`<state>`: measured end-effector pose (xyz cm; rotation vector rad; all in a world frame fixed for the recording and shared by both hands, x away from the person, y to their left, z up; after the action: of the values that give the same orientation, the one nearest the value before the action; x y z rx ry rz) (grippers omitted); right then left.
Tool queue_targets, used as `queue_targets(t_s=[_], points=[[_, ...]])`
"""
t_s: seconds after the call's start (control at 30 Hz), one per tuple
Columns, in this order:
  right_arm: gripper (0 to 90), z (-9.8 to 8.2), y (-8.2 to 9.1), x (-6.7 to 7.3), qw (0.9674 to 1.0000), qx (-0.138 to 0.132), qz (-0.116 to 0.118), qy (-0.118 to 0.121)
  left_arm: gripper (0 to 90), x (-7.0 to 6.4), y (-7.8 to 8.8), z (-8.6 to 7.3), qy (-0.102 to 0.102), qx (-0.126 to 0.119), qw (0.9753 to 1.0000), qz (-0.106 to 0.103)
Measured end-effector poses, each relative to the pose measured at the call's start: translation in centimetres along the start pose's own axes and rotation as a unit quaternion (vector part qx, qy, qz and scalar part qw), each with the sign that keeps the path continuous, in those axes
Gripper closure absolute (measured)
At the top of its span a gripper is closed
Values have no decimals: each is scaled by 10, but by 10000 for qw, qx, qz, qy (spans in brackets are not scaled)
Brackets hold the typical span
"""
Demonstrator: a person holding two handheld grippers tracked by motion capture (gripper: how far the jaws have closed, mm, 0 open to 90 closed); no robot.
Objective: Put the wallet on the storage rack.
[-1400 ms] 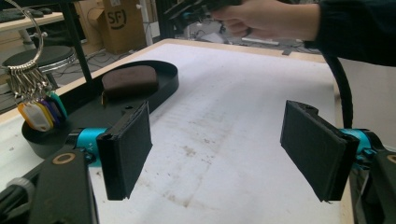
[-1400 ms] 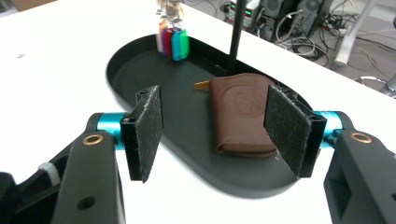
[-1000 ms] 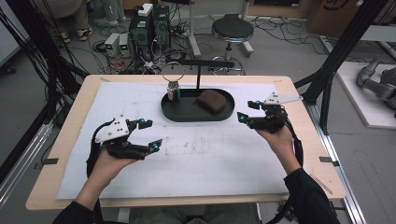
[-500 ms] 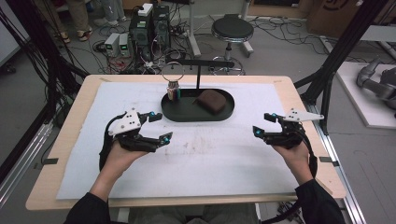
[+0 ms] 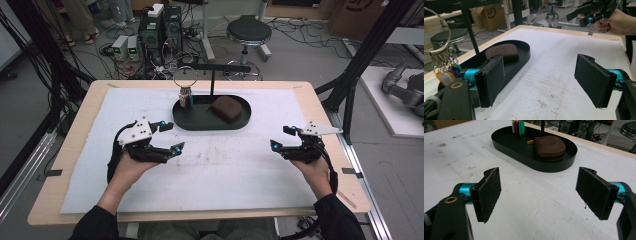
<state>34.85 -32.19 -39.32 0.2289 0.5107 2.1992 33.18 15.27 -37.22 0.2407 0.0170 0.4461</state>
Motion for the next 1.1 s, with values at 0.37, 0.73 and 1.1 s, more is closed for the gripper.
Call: queue_targets(t_s=[0.37, 0.73, 1.1], points=[[206, -1, -6, 2, 10000, 72, -33, 9, 238, 7, 14, -6, 107, -11, 9998, 172], [204, -1, -10, -1, 9999, 130, -42, -28, 238, 8, 20, -9, 131, 27, 9996, 248], [204, -1, -10, -1, 9999, 128, -39, -23, 239, 9, 19, -10, 152, 44, 9996, 241]])
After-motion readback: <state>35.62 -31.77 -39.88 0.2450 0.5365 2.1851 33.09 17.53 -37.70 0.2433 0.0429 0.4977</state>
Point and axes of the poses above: each handheld gripper's, and its own axes: y roughly backward along the jaws, z roughly out of its top, x roughly to its left, the point moved 1 cm from there along -y, roughly forward along the jaws, and after that the axes turned 6 degrees about -z, right-handed, at the moved point
